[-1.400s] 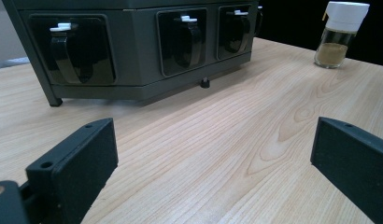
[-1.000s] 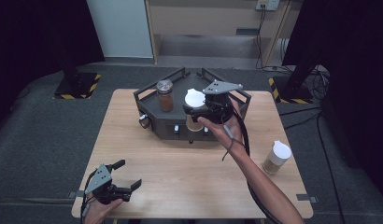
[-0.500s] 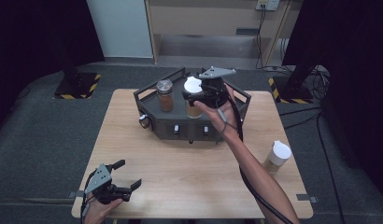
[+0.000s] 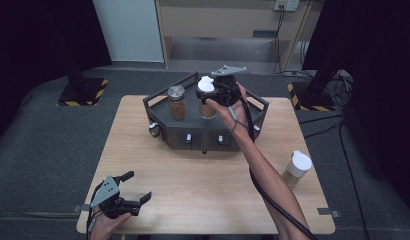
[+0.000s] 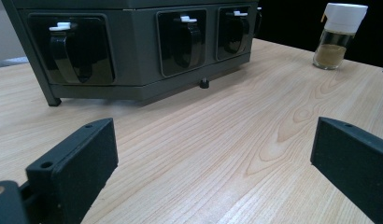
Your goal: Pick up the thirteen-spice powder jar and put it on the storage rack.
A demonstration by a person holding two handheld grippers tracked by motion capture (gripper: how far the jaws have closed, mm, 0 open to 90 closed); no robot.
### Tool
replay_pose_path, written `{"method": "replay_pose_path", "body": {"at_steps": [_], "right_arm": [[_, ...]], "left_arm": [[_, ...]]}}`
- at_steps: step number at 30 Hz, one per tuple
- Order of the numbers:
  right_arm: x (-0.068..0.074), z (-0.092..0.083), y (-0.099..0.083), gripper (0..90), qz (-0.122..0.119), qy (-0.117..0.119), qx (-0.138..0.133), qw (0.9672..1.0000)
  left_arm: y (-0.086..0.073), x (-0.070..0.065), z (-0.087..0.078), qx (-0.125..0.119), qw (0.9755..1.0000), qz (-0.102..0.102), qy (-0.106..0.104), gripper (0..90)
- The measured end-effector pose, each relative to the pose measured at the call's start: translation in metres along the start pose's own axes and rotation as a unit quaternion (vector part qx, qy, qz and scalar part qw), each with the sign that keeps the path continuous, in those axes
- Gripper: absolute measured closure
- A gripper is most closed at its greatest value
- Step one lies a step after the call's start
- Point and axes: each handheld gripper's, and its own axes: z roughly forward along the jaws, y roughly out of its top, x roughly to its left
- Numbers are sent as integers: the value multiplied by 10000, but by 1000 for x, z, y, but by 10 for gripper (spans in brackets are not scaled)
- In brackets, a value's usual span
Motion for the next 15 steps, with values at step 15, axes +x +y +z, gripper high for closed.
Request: {"method": "replay_pose_path", "body": {"at_steps": [15], "right_arm": [[-16,28,-14,308,185,-38,73,9998]], "left_arm": [[0,0,0,-1,10000,19,-14,0]]}}
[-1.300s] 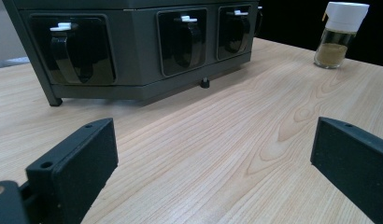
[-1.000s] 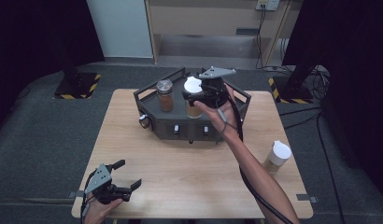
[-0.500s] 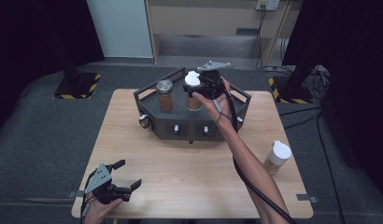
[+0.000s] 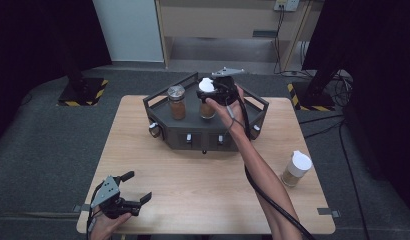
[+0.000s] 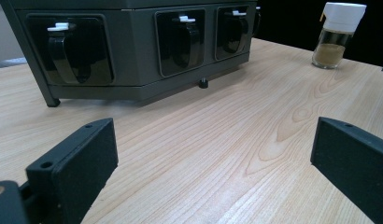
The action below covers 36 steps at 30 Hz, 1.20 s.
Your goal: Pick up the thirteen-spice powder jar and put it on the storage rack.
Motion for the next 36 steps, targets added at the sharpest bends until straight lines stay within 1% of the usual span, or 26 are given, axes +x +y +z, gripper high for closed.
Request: {"method": "replay_pose_path", "body": {"at_steps": [6,12,23,33,36], "right_arm": [[-1,3,0,308,52,-21,29,10000],[-2,5,1,308,26,-7,44,10000],[-3,10,-2,308,57,-15,110,9999],[-2,10,-5,305,20,-18,55,10000],[-1,9,-5,289,-43,-2,43,10000]], "left_arm": [[0,0,0,-2,10000,3,0,0],[0,0,0,3,10000,4,-4,0],[0,0,0,7,10000,9,-13,0],[0,0,0,0,10000,7,-24,0],[0,0,1,7,10000,13,-24,0]]}}
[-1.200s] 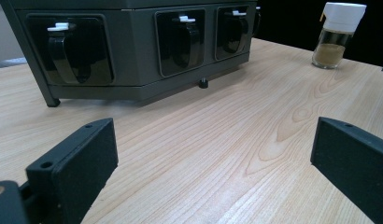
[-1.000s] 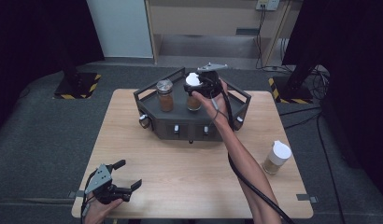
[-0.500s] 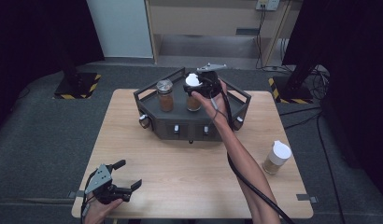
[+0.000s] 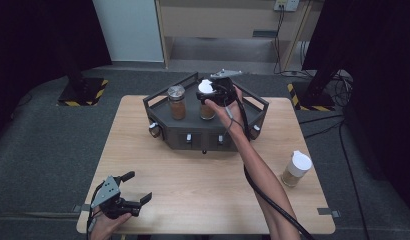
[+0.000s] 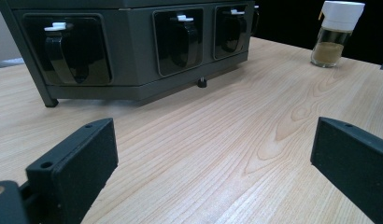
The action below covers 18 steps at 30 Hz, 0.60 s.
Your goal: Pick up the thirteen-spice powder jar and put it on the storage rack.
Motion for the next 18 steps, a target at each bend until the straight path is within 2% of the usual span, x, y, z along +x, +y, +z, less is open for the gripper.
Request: {"method": "replay_pose_path", "body": {"at_steps": [4,8,18], "right_arm": [[-1,-3,1,183,64,0,-78,9999],[-1,-11,1,136,-16,17,-193,9998],[3,-37,9,101,-195,81,-269,9994]], "left_arm": [[0,0,0,3,10000,5,1,0],[1,0,0,23,10000,32,-2,0],[1,0,0,6,10000,40,-14,0]]}}
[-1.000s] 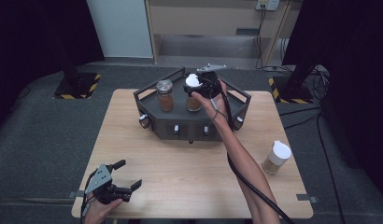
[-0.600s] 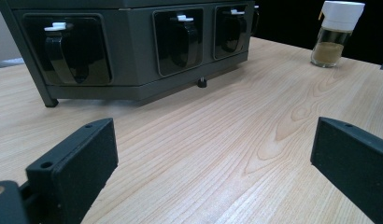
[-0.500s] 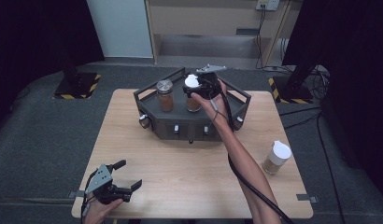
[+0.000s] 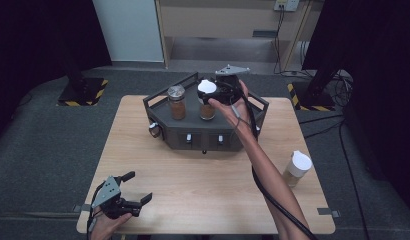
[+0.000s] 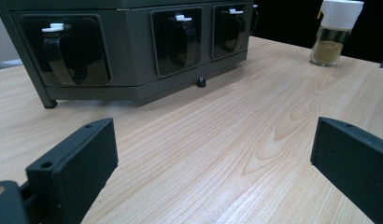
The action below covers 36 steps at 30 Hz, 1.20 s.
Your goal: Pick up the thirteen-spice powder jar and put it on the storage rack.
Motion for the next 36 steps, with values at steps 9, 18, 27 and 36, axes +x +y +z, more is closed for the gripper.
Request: {"method": "replay_pose_path", "body": {"at_steps": [9,18,27,36], "right_arm": [[7,-34,-3,101,-68,145,-212,9996],[7,-67,-24,102,-101,302,-352,9989],[6,-105,-61,102,-98,371,-455,9982],[3,-146,-97,102,-47,345,-451,9984]], "left_arm": [[0,0,1,4,10000,11,-8,0],[1,-1,1,13,10000,30,-20,0],[1,-1,1,40,10000,56,-16,0],[2,-1,2,59,10000,61,-18,0]]}}
